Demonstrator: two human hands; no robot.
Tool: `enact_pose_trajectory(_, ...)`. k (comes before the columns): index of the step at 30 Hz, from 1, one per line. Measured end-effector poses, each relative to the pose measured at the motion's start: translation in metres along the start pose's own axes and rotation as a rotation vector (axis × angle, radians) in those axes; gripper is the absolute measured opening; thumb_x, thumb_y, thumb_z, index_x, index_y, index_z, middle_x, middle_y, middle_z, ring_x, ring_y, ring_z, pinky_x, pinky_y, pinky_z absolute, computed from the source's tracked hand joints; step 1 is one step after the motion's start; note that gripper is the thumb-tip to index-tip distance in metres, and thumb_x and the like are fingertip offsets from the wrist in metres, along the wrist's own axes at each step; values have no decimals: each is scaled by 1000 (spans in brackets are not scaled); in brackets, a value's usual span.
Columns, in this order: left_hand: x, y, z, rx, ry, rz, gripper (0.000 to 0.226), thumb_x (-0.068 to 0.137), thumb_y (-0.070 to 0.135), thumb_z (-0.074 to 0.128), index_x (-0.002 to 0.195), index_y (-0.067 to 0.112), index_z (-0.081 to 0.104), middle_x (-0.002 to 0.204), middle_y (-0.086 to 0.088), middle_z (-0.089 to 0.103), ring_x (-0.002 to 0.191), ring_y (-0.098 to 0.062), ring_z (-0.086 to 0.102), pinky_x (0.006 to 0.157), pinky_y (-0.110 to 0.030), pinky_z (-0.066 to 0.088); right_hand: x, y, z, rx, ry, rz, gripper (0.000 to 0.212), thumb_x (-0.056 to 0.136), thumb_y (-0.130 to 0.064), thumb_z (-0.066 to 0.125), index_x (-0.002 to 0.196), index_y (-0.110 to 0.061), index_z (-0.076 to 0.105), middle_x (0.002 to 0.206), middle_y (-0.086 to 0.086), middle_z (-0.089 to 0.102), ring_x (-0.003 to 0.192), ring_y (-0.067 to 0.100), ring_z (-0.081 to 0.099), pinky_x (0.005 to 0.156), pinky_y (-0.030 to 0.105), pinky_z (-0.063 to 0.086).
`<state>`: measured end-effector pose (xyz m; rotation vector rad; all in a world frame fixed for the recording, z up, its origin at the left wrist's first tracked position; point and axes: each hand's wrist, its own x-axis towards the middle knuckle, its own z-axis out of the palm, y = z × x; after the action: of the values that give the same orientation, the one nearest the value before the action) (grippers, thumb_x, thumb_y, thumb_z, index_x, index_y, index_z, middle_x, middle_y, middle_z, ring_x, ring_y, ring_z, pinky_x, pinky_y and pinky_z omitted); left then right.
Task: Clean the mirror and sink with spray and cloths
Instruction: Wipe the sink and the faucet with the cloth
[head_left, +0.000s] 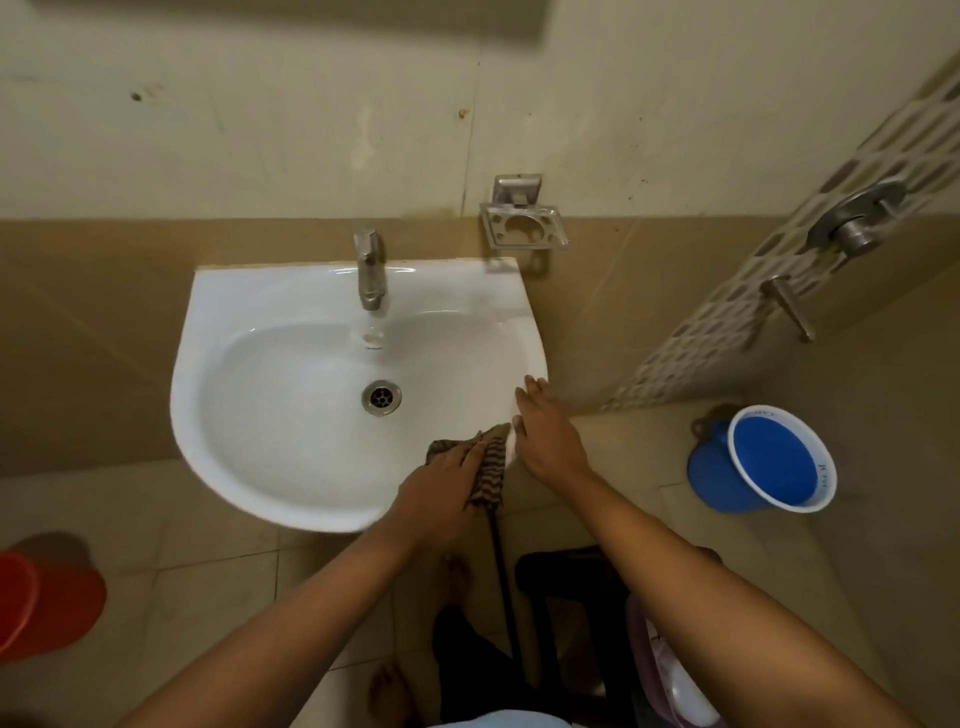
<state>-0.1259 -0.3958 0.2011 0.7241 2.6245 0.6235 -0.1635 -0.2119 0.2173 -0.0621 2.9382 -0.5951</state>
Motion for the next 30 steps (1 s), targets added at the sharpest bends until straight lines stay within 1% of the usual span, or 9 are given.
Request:
enact_pose_trajectory(4, -39, -26, -2, 254, 23, 5, 73, 87, 33, 63, 150, 17, 30, 138, -9, 52, 121, -29, 54, 86, -41, 50, -24, -14, 11, -52, -6, -19, 45, 104, -21, 33, 142, 2, 38, 157, 18, 24, 148, 30, 11, 119, 41, 17)
enact_pose_trajectory(7, -62, -49, -8, 391, 59, 49, 77, 65, 34, 81, 132, 15, 48, 111, -7, 66, 97, -29, 66, 67, -39, 54, -36, -20, 13, -119, -22, -78, 40, 104, -20, 33, 133, 3, 48, 152, 23, 31, 146, 37, 15, 118, 47, 18)
enact_pose_trajectory(9, -75, -65, -12, 441, 113, 72, 77, 58, 37, 85, 124, 14, 54, 101, -6, 67, 87, -28, 67, 61, -37, 54, -41, -21, 14, -150, -27, -112, 38, 104, -19, 34, 130, 3, 51, 150, 25, 34, 145, 39, 18, 116, 49, 20)
enact_pose_trajectory(14, -90, -75, -12, 472, 168, 27, 67, 71, 49, 69, 126, 15, 54, 107, -6, 64, 97, -30, 62, 74, -41, 51, -40, -17, 14, -135, -38, -101, 42, 104, -26, 33, 135, -1, 46, 152, 20, 34, 146, 35, 18, 116, 48, 20)
enact_pose_trajectory(16, -87, -60, -9, 434, 155, -48, 76, 69, 68, 57, 126, 17, 53, 111, -5, 63, 102, -31, 61, 81, -43, 49, -39, -12, 14, -136, -54, -123, 44, 104, -27, 31, 137, -2, 45, 153, 18, 34, 146, 34, 17, 117, 45, 17)
enact_pose_trajectory(19, -74, -26, -5, 338, 143, -114, 98, 71, 92, 29, 133, 19, 50, 122, -4, 60, 112, -29, 56, 94, -47, 45, -38, -5, 10, -121, -92, -153, 48, 105, -32, 27, 143, -6, 39, 156, 12, 28, 148, 27, 12, 119, 42, 11)
enact_pose_trajectory(22, -49, 5, 2, 273, 157, -163, 84, 90, 76, 4, 141, 19, 40, 133, -4, 54, 121, -26, 49, 100, -45, 40, -31, 7, 3, -128, -136, -207, 48, 105, -32, 25, 147, -9, 34, 159, 8, 23, 149, 22, 9, 120, 42, 8)
enact_pose_trajectory(25, -18, 28, 10, 309, 155, -163, 59, 101, 52, 19, 147, 16, 30, 140, -7, 48, 125, -28, 46, 102, -43, 39, -23, 22, -6, -126, -162, -226, 47, 106, -28, 26, 149, -10, 30, 160, 8, 18, 149, 21, 5, 121, 41, 8)
enact_pose_trajectory(30, 7, 47, 18, 433, 146, -206, 59, 102, 44, 35, 150, 10, 27, 140, -13, 47, 125, -32, 47, 97, -43, 42, -15, 34, -13, -138, -153, -286, 44, 105, -24, 28, 147, -12, 34, 159, 9, 22, 149, 23, 6, 119, 40, 10)
